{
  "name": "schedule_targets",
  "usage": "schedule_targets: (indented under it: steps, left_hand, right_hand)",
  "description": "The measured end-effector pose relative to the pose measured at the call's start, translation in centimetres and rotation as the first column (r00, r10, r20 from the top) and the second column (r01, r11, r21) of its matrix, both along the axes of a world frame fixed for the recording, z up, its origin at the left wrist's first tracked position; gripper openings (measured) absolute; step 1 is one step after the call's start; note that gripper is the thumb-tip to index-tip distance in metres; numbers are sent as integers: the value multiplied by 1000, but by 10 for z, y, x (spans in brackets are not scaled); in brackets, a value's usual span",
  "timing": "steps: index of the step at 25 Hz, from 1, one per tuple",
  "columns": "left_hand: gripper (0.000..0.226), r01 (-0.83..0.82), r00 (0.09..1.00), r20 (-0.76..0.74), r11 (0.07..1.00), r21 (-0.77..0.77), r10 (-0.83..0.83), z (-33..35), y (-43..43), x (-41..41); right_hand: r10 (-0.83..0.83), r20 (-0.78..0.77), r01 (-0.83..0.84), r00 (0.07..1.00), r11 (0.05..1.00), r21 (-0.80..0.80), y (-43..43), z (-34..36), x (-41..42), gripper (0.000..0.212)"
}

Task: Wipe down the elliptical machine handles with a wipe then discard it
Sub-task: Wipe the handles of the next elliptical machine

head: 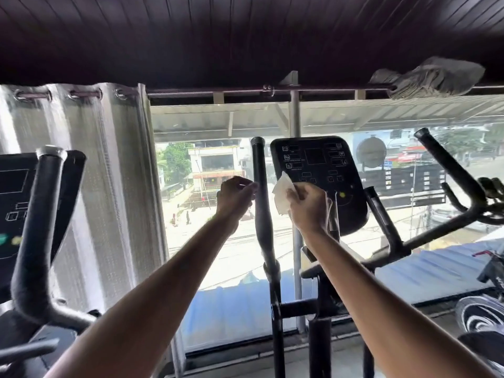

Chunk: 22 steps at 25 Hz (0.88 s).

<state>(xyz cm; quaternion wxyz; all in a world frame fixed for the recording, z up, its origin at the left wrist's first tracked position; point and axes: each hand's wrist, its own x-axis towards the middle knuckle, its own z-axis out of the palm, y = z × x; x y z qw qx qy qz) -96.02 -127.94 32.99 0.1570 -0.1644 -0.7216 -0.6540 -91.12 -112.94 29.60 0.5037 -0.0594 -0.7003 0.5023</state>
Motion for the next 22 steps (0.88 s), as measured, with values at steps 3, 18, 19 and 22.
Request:
schedule_targets:
  steps: [3, 18, 19, 22]
  left_hand:
    - [22, -32, 999, -34, 999, 17, 32, 26, 13, -38]
    - [24, 76, 997, -2, 985, -158, -78, 131, 49, -159]
    - [25, 119, 993, 12, 978, -169, -118, 132, 45, -163]
    - [26, 297, 955, 47, 945, -140, -293, 128, 33, -181]
  right_hand:
    - [9, -11, -9, 1000, 1000, 3, 14, 27, -44, 13]
    - [192, -134, -142, 972, 938, 315, 17, 77, -162, 20]
    - [203, -153, -138, 967, 925, 353, 15, 75, -163, 22]
    - [132, -199, -43, 971, 917, 396, 13, 78, -170, 14]
